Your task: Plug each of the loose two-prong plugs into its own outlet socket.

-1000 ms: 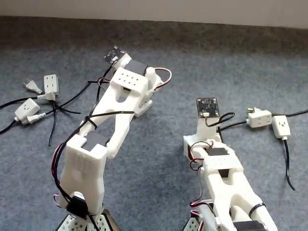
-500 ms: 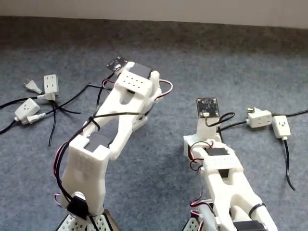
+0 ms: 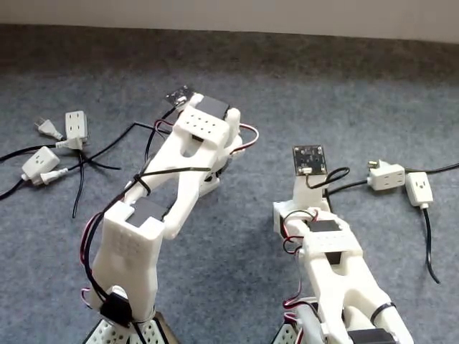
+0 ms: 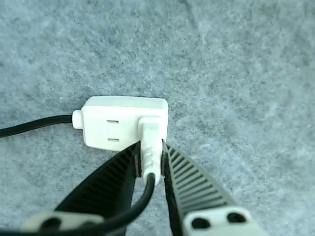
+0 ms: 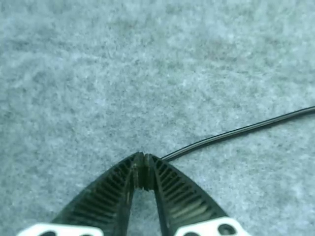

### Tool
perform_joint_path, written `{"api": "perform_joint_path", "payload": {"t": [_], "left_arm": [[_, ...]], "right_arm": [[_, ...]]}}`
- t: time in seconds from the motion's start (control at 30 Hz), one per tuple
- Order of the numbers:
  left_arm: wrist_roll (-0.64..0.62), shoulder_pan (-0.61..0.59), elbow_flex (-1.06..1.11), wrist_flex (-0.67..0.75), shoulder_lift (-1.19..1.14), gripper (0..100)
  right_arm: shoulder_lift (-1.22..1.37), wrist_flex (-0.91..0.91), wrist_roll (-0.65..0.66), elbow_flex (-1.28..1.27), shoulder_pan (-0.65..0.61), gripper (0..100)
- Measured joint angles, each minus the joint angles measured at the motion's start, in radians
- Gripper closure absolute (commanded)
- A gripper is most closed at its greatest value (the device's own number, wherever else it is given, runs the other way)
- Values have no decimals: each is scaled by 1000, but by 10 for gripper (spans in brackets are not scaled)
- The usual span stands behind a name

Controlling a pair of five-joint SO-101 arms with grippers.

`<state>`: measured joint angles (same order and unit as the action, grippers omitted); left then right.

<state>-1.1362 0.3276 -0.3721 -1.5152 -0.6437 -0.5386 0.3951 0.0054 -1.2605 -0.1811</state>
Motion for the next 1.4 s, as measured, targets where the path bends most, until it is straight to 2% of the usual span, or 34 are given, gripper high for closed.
{"api": "perform_joint_path", "payload": {"t": [0.2,0.63,0.87,0.93,1.07,1.17,1.4], "left_arm": [[0,-38,-5,-2,-26,993],[0,-41,-8,-2,-63,993],[3,-43,-81,-35,-118,988],[34,-43,-98,-43,-126,960],[180,-44,-133,-75,-137,822],[209,-48,-183,-141,-155,738],[218,-54,-259,-212,-161,706]], "right_arm": [[0,0,0,0,0,991],[0,0,0,0,0,991],[0,0,0,0,0,991],[0,0,0,0,0,991],[0,0,0,0,0,991],[0,0,0,0,0,991],[0,0,0,0,0,991]]}}
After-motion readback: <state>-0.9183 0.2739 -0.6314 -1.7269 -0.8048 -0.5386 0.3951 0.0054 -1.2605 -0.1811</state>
